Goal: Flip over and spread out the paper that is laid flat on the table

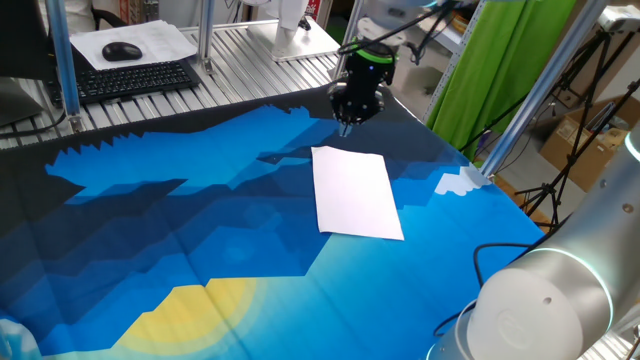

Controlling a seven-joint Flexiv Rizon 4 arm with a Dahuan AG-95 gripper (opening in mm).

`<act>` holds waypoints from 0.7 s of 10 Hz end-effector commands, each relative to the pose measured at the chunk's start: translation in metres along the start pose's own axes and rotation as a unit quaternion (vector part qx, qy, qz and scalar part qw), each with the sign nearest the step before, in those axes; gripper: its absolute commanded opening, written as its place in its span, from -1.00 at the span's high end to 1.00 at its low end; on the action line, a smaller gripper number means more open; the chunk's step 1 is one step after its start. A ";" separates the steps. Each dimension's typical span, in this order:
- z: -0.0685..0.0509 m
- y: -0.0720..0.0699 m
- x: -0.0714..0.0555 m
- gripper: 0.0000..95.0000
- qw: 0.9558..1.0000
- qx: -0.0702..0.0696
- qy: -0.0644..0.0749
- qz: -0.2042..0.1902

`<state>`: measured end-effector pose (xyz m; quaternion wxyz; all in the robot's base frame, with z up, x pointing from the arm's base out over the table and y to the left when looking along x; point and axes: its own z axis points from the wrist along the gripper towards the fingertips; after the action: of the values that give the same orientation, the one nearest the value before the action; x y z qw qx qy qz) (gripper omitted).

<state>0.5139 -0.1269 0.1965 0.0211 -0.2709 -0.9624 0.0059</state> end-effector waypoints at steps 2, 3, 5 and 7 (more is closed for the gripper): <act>0.003 -0.001 -0.002 1.00 0.999 0.024 0.010 -0.040; 0.004 -0.002 -0.003 1.00 0.998 0.024 0.013 -0.052; 0.005 -0.002 -0.003 1.00 0.997 0.026 0.017 -0.068; 0.007 -0.005 -0.006 1.00 0.996 0.024 0.022 -0.078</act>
<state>0.5151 -0.1347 0.1892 0.0500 -0.1933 -0.9796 0.0213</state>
